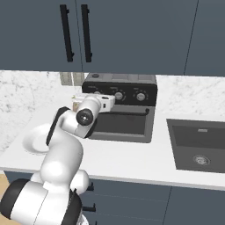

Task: Pick up the kebab skewer and baguette bread, and place them inside the toaster oven. Close the toaster oven door and start by setting the timer.

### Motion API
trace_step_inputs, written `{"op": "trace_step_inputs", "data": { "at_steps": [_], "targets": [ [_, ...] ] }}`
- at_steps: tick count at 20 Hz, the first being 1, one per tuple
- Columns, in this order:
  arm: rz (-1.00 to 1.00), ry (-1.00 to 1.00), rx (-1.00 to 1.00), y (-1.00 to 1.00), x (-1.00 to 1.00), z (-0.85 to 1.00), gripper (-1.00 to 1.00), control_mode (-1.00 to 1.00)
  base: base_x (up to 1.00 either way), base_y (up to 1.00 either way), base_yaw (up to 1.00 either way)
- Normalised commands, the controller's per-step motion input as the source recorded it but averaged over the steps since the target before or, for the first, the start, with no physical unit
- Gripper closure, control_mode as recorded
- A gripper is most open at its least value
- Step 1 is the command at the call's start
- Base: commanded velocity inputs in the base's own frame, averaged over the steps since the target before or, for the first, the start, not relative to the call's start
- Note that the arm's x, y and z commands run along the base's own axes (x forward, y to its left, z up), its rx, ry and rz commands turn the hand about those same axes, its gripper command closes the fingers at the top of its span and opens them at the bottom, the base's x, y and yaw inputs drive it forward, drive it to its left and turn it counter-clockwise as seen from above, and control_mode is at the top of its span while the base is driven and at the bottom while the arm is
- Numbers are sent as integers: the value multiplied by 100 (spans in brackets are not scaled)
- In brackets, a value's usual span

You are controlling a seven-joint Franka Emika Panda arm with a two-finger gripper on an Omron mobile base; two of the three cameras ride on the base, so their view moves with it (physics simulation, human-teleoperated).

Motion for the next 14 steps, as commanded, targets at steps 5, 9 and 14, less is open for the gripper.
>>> {"op": "trace_step_inputs", "data": {
  "at_steps": [5,9,14],
  "targets": [
    [-4,-2,15,-1,-3,0,100,-100,0,0,0],
    [-5,0,15,0,0,0,100,-100,0,0,0],
    [-5,0,14,0,0,0,100,-100,0,0,0]
  ]
}}
